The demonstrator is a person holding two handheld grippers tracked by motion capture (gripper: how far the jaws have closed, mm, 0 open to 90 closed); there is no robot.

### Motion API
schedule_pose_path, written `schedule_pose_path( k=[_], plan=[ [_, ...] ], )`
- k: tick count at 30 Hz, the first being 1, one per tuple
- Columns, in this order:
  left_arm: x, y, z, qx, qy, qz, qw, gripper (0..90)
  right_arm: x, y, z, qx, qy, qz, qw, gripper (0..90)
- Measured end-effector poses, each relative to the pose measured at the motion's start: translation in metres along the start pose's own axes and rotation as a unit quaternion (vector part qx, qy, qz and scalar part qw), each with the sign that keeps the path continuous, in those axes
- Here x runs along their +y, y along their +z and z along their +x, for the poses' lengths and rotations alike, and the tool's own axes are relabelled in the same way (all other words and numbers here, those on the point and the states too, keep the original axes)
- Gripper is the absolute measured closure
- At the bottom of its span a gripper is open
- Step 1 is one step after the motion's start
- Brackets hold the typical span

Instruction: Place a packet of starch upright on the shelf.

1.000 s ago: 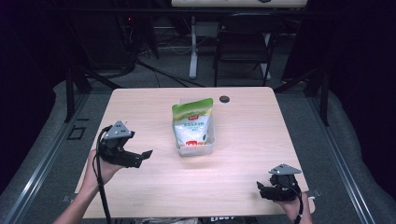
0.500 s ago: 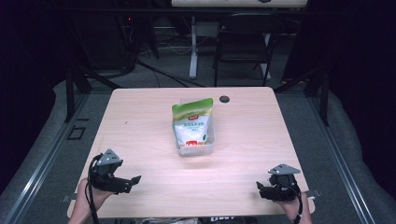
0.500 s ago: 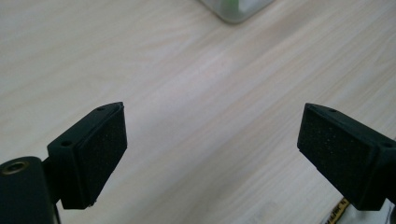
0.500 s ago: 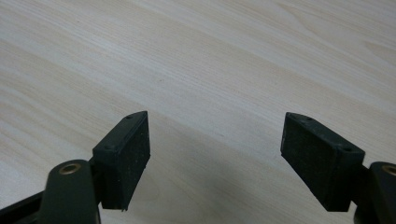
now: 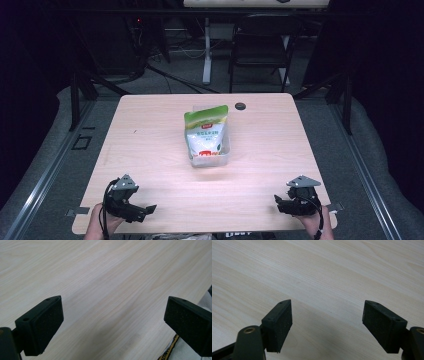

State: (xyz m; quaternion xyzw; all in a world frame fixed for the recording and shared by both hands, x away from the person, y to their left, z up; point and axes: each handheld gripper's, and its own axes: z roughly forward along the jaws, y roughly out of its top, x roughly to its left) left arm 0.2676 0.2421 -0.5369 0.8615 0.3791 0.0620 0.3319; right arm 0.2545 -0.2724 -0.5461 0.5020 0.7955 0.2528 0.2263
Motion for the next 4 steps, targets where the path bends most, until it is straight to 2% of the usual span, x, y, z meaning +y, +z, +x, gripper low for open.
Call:
schedule_pose_path(
  k=[4],
  plan=[
    [0.0003, 0.0021, 0.0013, 0.015, 0.005, -0.005, 0.9999, 2.8, 0.0000, 0.0002, 0.0002, 0.005, -0.002, -0.002, 1.0000, 23.1]
  ],
)
